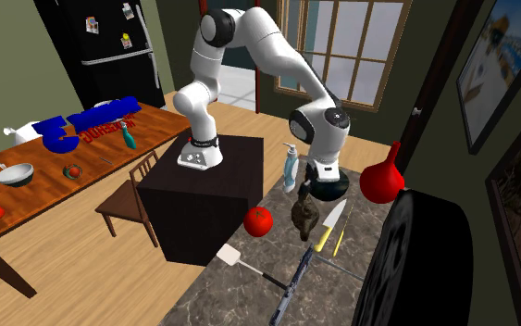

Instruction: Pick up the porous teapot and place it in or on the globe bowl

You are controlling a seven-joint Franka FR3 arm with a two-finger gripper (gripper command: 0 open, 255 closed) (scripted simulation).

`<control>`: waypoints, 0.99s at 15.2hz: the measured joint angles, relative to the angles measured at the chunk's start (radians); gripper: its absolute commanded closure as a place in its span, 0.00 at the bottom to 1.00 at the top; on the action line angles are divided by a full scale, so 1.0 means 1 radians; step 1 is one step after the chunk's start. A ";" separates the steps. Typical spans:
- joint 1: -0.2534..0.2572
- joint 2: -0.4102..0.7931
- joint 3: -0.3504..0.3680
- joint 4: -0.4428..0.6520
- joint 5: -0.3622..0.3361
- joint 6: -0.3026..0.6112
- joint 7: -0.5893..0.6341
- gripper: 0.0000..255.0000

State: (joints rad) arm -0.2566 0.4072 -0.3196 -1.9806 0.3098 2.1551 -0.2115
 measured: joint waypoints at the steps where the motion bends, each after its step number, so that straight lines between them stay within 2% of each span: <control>1: -0.013 0.042 0.004 0.026 0.017 0.005 -0.008 0.00; 5: -0.056 0.152 0.014 0.120 0.055 -0.005 -0.027 0.00; 15: -0.062 0.215 0.036 0.105 0.088 0.068 -0.046 0.00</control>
State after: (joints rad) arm -0.3182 0.6222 -0.2840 -1.8757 0.3979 2.2230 -0.2573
